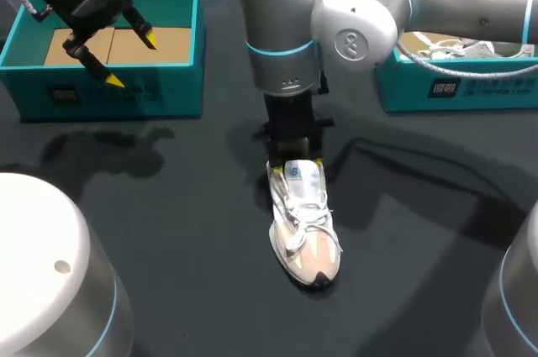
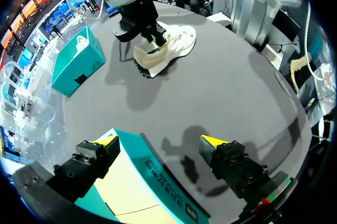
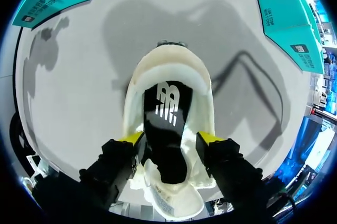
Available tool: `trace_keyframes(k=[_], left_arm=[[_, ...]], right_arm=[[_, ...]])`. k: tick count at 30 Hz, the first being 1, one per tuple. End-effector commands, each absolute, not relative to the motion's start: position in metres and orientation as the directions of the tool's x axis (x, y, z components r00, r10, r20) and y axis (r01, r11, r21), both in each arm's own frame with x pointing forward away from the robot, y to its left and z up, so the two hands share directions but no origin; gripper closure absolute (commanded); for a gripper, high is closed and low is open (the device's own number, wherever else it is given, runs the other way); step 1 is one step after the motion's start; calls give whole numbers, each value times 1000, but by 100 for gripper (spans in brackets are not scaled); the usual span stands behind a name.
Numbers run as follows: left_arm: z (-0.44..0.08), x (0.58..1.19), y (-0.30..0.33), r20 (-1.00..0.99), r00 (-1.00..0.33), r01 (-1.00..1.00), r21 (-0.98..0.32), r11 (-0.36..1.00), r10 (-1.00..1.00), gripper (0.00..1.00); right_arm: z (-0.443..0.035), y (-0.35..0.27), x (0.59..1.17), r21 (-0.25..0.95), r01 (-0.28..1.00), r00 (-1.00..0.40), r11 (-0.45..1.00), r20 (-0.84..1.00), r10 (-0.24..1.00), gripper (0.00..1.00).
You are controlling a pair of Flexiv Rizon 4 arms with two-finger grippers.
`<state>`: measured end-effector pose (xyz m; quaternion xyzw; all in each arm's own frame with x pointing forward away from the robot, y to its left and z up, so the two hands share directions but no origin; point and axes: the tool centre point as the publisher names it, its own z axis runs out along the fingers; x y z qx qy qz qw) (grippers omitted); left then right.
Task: Take the shoe out of the shoebox, open the shoe tongue, remove and reinsert the insole, then place the shoe into the shoebox
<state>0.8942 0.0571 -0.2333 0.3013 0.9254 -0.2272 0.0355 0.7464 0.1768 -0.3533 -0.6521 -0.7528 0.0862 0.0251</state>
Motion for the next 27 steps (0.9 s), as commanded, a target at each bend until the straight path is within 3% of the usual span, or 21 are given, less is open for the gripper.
trace_keyframes(k=[1,27], left_arm=[[-233,895,57,-201,-815,574,-398,716,543,0],[-233,895,57,-201,-815,574,-398,716,543,0]], right_arm=[[-357,175,743,-164,977,-148,136,-64,987,2],[-344,174,736,-138,985,-118,105,-89,989,0]])
